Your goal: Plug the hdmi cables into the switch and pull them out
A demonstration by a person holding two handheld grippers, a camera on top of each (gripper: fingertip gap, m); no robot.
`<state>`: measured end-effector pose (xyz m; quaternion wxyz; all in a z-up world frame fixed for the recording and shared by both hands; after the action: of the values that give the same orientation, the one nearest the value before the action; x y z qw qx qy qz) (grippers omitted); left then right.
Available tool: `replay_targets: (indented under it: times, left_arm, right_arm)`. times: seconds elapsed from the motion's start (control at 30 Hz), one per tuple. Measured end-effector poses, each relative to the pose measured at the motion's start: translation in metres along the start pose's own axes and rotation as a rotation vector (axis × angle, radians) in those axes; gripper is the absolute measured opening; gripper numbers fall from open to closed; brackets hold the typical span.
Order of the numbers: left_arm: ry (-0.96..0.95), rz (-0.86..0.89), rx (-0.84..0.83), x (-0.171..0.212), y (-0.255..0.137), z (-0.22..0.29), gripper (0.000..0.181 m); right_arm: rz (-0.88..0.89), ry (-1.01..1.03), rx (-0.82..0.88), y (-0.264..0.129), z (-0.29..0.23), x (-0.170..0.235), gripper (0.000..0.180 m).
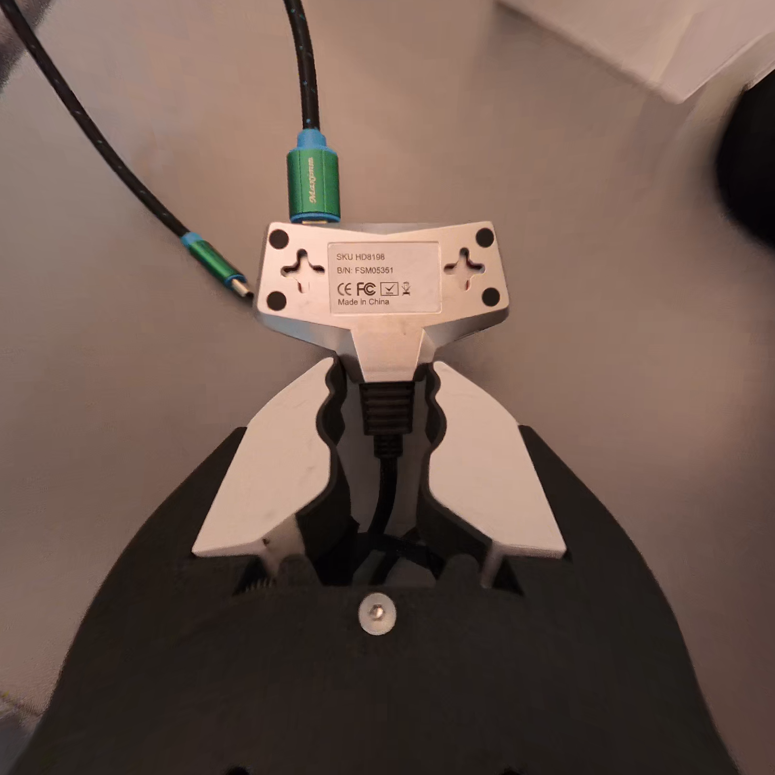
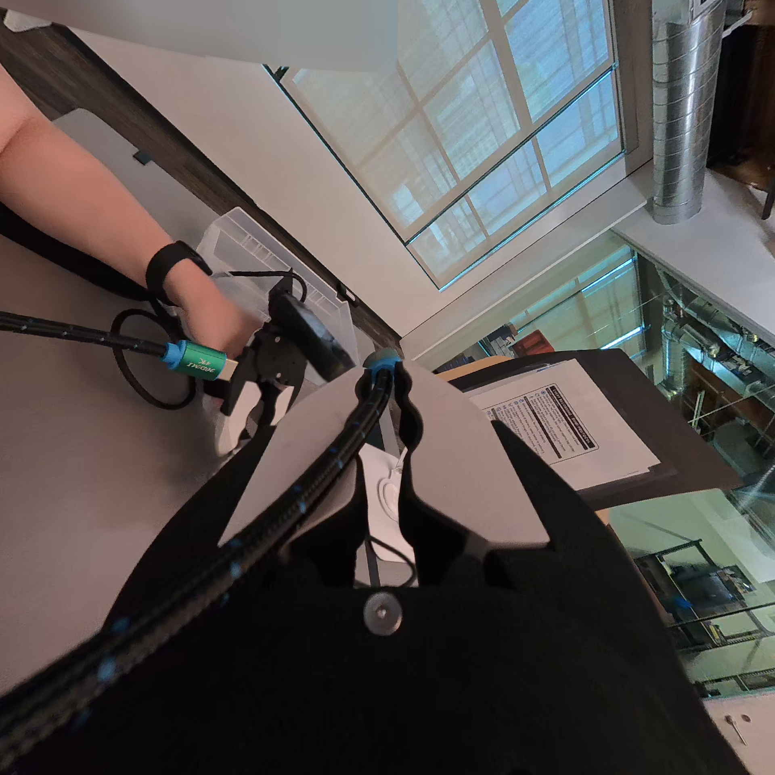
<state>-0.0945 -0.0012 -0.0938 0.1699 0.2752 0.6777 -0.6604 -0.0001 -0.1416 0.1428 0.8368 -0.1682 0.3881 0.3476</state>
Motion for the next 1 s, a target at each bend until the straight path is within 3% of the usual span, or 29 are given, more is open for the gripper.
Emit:
replay_targets:
  times: [0.2,0.4,0.6,0.83,1.0]
  left_arm:
    - [-0.023,0.347,0.074,-0.036,-0.049,-0.001,0.036]
    - [0.249,0.701,0.019,-0.063,-0.102,0.016,0.036]
    - [0.409,0.814,-0.048,-0.072,-0.127,0.037,0.035]
    - [0.496,0.817,-0.132,-0.080,-0.140,0.050,0.035]
    - [0.526,0.789,-0.156,-0.080,-0.137,0.053,0.034]
  right_arm:
    - [0.091,0.013,0.015,-0.018,0.002,-0.014,0.011]
    - [0.138,0.141,-0.067,-0.023,0.000,-0.021,0.011]
    - [0.099,0.210,-0.185,-0.004,-0.012,-0.016,0.011]
    - [-0.019,0.264,-0.204,0.031,-0.020,-0.014,0.011]
    - [0.003,0.240,-0.243,0.040,-0.031,-0.028,0.011]
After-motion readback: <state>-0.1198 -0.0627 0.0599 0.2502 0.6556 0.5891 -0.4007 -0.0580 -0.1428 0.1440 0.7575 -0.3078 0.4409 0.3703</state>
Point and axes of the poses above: each gripper's, where its closed fingertips meet, y out along the fingers, x out of its underside, z = x × y across the jaws, the point moved 3 cm from there along -y, back along the fingers, and after that the axes turned 11 degrees about y, right-handed, at the moved point
